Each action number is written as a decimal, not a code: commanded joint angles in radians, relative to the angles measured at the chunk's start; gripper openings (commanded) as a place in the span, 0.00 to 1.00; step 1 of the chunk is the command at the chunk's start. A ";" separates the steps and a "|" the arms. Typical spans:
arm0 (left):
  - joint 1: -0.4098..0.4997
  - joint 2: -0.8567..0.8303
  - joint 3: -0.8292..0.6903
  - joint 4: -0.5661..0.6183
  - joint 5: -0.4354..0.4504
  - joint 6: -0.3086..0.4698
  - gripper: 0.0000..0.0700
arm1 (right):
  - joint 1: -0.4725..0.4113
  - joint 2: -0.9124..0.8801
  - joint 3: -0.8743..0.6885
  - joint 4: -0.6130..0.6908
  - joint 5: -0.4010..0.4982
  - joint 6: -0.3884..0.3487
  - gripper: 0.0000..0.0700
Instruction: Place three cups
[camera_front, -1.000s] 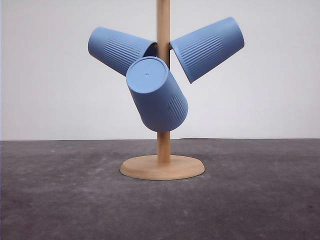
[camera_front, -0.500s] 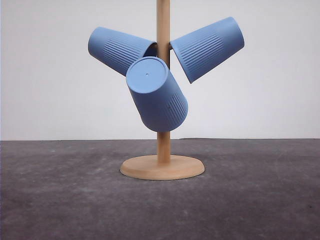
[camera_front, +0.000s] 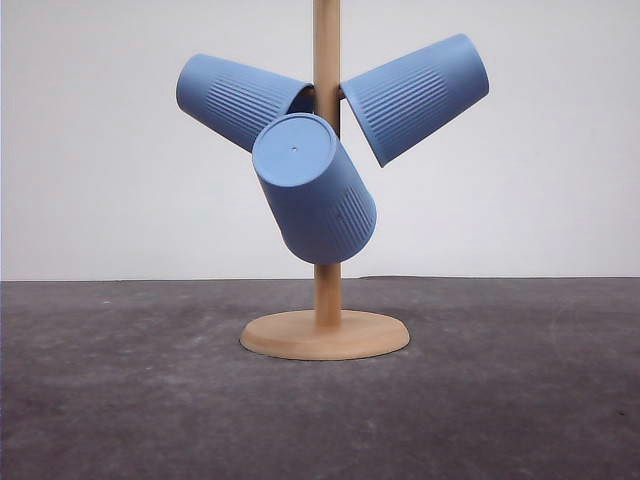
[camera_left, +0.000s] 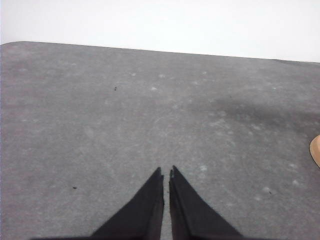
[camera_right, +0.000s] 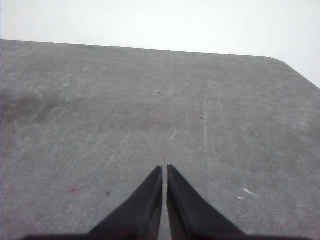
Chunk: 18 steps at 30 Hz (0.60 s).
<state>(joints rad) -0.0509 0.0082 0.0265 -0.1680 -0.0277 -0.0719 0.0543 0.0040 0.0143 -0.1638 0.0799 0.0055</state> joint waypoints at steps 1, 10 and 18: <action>-0.002 0.002 -0.014 0.011 -0.003 -0.004 0.00 | 0.002 0.000 -0.002 0.006 0.000 0.013 0.02; -0.002 0.002 -0.014 0.011 -0.003 -0.004 0.00 | 0.002 0.000 -0.002 0.006 0.000 0.013 0.02; -0.002 0.002 -0.014 0.011 -0.003 -0.004 0.00 | 0.002 0.000 -0.002 0.006 0.000 0.013 0.02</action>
<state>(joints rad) -0.0509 0.0082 0.0265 -0.1680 -0.0277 -0.0719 0.0540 0.0040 0.0143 -0.1638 0.0796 0.0055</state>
